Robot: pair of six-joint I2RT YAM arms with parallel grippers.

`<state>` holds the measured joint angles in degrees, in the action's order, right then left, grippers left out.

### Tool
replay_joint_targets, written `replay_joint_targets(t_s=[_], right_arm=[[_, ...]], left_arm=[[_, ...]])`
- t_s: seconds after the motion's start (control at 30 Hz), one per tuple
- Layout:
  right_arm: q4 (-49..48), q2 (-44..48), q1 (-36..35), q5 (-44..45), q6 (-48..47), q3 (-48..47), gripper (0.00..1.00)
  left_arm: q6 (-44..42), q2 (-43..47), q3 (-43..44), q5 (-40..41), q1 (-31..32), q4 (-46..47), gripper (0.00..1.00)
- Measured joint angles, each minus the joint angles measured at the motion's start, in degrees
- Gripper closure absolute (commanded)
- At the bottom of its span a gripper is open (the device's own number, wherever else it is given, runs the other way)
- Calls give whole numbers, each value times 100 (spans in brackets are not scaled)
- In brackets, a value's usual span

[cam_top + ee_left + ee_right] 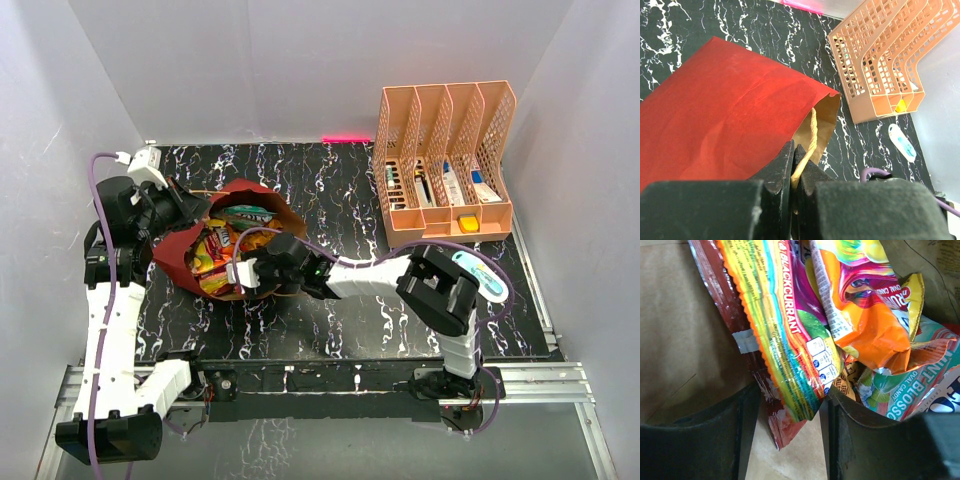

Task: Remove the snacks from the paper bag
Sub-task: Take out the snack from the paper bag.

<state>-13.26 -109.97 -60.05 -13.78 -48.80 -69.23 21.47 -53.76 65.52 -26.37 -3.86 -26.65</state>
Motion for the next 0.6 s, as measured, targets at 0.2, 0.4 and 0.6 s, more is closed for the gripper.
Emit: replay_joint_targets(t_s=[0.2,0.4,0.6], right_arm=[[-575,-343,61,35,420,-96,39],[-1147,-494,120,455,938,-109,31],[-1373,-308,411,111,1279,195,38]], left_arm=[[24,-28,20,28,20,-2,100],[175,-103,186,452,26,-155,100],[260,-267,529,1147,28,-328,100]])
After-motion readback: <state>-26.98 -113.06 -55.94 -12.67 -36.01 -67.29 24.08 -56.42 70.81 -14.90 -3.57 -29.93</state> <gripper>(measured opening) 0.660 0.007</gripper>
